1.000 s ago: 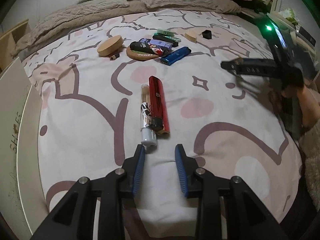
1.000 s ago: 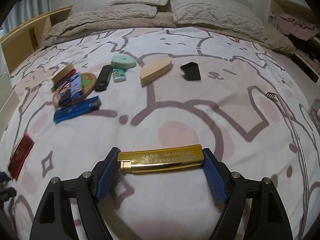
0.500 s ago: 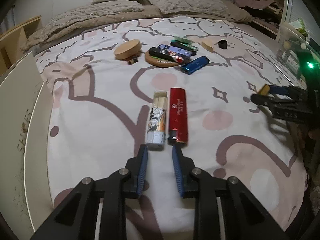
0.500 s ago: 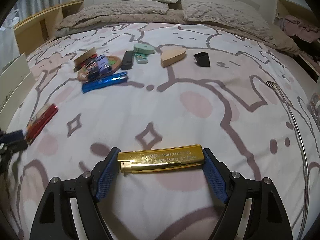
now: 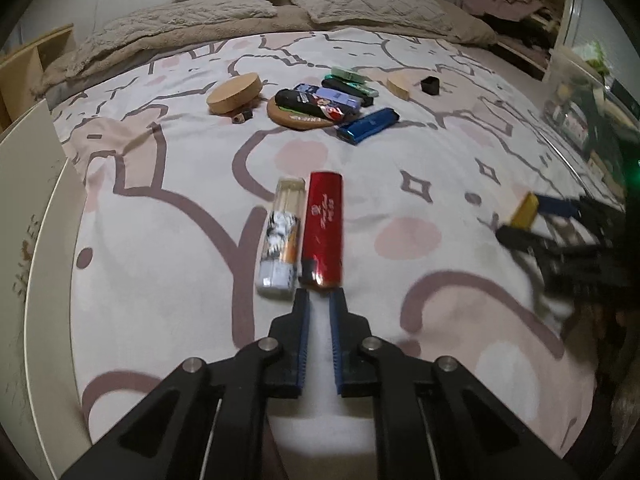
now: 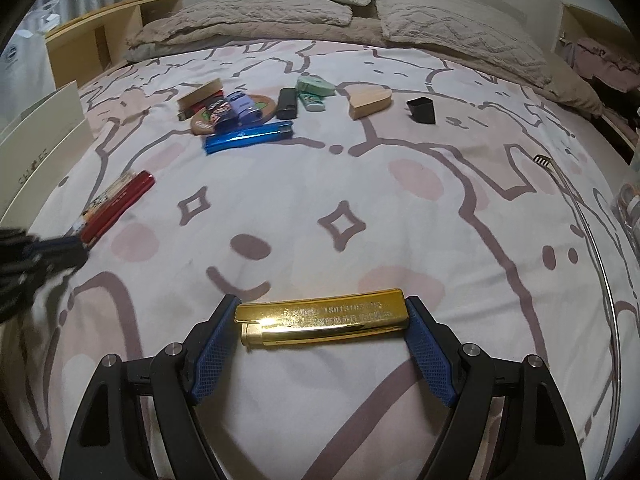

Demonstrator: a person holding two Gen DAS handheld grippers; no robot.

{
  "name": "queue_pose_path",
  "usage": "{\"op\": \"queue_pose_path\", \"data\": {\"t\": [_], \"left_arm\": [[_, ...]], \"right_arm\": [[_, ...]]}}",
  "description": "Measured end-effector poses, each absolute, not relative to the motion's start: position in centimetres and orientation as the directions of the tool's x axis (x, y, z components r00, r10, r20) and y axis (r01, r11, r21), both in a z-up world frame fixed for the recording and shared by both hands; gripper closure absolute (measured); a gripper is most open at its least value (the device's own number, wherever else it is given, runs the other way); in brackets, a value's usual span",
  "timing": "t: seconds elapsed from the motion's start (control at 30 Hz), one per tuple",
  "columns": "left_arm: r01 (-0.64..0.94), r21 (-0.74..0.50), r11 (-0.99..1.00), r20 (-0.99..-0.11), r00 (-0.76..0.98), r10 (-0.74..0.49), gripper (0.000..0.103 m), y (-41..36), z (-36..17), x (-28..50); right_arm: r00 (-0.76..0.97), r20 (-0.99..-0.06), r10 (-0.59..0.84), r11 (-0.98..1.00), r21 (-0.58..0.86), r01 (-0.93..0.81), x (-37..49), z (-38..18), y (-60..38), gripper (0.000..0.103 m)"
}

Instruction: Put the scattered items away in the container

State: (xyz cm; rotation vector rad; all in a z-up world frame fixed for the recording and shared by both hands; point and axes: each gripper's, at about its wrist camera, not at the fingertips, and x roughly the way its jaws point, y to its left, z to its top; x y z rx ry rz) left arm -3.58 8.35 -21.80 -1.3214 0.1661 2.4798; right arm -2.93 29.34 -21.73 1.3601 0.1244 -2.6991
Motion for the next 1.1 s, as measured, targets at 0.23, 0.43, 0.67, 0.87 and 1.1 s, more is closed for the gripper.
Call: {"op": "queue_pose_path", "data": {"t": [0.23,0.43,0.67,0.87,1.1], "left_arm": [[-0.339,-0.090,-0.937,-0.807,-0.526,0.267,0.032,8.5,-22.0,-5.6],[-0.358,-0.017,-0.933,-0.809,-0.544,0.224,0.017,10.4,-22.6,-6.5],[-0.317,-0.025,-0.948,-0.795,-0.569,0.211,0.046,9.8,-22.2,-7.4],[-0.365,-0.001,-0.931,-0.787,-0.573,0.226,0.080,10.2,-21.9,-6.0],[-0.466,0.038,-0.884,-0.815,-0.526,0.242,0.080,10.6,-21.3,-2.9]], "right_arm": [[-0.589,-0.806,-0.064,-0.990,-0.023,0.138,-2.8,-21.8,29.2,0.021],[-0.588,-0.806,-0.063,-0.990,-0.024,0.138,-2.9,-21.9,29.2,0.021],[-0.595,-0.802,-0.056,-0.991,-0.030,0.134,-2.5,-21.8,28.8,0.021],[-0.585,-0.801,-0.127,-0.986,0.037,0.163,-1.8,-21.7,29.2,0.021],[-0.579,-0.800,-0.159,-0.981,0.063,0.182,-0.9,-21.6,29.1,0.021]]}}
